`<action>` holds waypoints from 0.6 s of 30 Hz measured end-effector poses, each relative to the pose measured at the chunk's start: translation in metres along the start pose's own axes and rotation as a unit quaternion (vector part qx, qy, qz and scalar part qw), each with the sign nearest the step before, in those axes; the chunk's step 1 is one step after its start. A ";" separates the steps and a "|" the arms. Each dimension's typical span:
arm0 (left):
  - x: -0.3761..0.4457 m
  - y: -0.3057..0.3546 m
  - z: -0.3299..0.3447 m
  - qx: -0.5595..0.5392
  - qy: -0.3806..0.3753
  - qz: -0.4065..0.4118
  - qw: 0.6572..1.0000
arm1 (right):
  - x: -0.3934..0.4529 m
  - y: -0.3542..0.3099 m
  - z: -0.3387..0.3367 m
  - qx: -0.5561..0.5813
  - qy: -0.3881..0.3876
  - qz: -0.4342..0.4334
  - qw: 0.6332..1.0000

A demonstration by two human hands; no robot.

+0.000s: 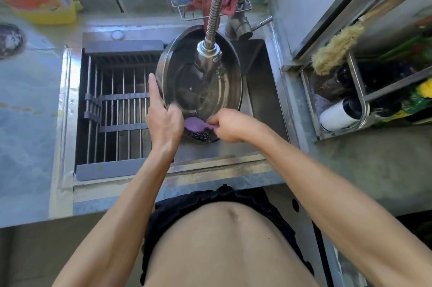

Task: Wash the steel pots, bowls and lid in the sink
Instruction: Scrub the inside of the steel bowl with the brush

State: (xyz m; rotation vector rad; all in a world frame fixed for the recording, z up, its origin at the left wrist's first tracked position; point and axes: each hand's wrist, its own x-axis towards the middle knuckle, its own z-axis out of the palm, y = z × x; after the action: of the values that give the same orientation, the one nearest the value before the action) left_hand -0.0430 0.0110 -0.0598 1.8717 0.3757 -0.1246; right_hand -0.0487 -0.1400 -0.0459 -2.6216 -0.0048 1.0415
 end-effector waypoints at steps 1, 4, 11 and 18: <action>0.000 -0.003 -0.002 -0.006 0.001 -0.002 1.000 | 0.003 0.003 0.001 -0.021 0.003 0.020 1.000; -0.002 -0.009 -0.008 -0.030 0.008 -0.001 1.000 | 0.007 0.017 -0.004 -0.088 0.050 0.116 0.988; -0.008 -0.010 0.002 -0.043 0.013 0.034 0.998 | 0.007 0.002 -0.004 -0.078 0.008 0.059 0.995; -0.022 -0.023 0.002 -0.043 0.035 0.034 0.998 | 0.012 0.016 0.003 -0.090 -0.003 0.090 0.992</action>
State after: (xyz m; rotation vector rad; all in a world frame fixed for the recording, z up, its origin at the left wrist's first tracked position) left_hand -0.0706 0.0117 -0.0752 1.8048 0.3589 0.0027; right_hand -0.0439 -0.1525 -0.0607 -2.8245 0.1455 1.1574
